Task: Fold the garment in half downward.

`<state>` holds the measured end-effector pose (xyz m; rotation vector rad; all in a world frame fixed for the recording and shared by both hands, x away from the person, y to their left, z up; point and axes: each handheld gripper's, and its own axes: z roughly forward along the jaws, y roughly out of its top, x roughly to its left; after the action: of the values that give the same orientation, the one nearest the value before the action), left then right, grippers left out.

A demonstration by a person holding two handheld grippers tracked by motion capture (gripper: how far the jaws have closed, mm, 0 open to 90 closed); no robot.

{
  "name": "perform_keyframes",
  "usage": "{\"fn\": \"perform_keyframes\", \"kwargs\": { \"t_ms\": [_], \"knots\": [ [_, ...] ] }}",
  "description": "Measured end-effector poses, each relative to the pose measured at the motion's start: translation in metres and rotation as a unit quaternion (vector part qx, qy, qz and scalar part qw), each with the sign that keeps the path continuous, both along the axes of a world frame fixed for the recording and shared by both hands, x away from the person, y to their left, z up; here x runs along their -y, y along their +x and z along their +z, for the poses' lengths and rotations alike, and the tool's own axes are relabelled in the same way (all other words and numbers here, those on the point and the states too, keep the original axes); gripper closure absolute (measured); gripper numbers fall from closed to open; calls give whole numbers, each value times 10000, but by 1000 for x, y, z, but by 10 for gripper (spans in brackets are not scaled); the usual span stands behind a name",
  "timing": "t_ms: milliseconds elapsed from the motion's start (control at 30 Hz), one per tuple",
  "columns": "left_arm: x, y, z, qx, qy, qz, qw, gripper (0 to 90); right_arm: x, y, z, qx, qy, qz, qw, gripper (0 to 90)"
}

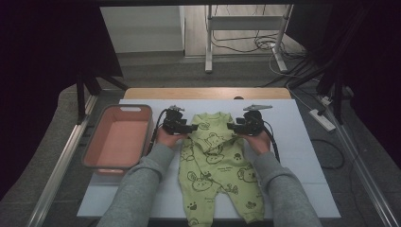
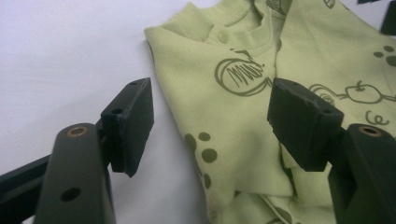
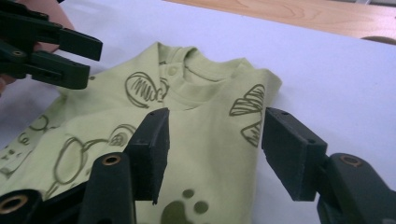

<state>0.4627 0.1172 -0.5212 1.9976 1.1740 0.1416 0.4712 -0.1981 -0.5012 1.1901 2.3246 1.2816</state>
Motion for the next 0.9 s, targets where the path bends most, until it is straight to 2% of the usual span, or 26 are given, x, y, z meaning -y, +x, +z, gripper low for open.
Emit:
{"fn": "perform_keyframes", "kwargs": {
  "t_ms": [167, 200, 333, 433, 500, 533, 600, 667, 700, 733, 767, 800, 833, 867, 900],
  "knots": [
    [0, 4, -7, -106, -15, 54, 9999, 317, -1, 6, -8, -104, 64, -22, 9999, 425],
    [0, 4, -8, -125, 8, 34, 9999, 316, -2, 7, -10, -132, 145, -11, 9998, 425],
    [1, 6, -13, -213, -32, 39, 9998, 318, -3, 13, -16, -218, 149, -36, 9996, 424],
    [3, 7, -17, -254, -41, -3, 9997, 361, -3, 18, -20, -236, 86, -93, 9996, 430],
    [3, 7, -17, -241, -47, 13, 9997, 400, -3, 19, -21, -224, 44, -130, 9997, 433],
    [5, 6, -17, -200, 36, 1, 9998, 425, -1, 21, -24, -235, 49, -176, 9996, 452],
    [6, 6, -17, -207, 57, -36, 9998, 446, 0, 22, -25, -249, 44, -205, 9995, 457],
    [9, 4, -17, -214, 49, -103, 9997, 548, 1, 24, -30, -358, 54, -224, 9991, 531],
    [10, 3, -16, -204, 91, -149, 9996, 548, 1, 24, -30, -358, 54, -224, 9991, 531],
    [11, 2, -16, -191, 107, -172, 9996, 600, 1, 25, -32, -380, 68, -225, 9990, 583],
    [11, 2, -16, -210, 95, -197, 9995, 600, 1, 25, -32, -380, 68, -225, 9990, 583],
    [12, 2, -17, -236, 30, -192, 9995, 665, 1, 25, -33, -467, 217, -197, 9985, 635],
    [11, 2, -17, -251, -4, -195, 9995, 665, 1, 25, -33, -467, 217, -197, 9985, 635],
    [11, 1, -17, -257, -50, -202, 9995, 716, 2, 26, -34, -506, 304, -212, 9980, 688],
    [11, 1, -18, -228, -61, -206, 9995, 716, 2, 26, -34, -506, 304, -212, 9980, 688]
  ]
}}
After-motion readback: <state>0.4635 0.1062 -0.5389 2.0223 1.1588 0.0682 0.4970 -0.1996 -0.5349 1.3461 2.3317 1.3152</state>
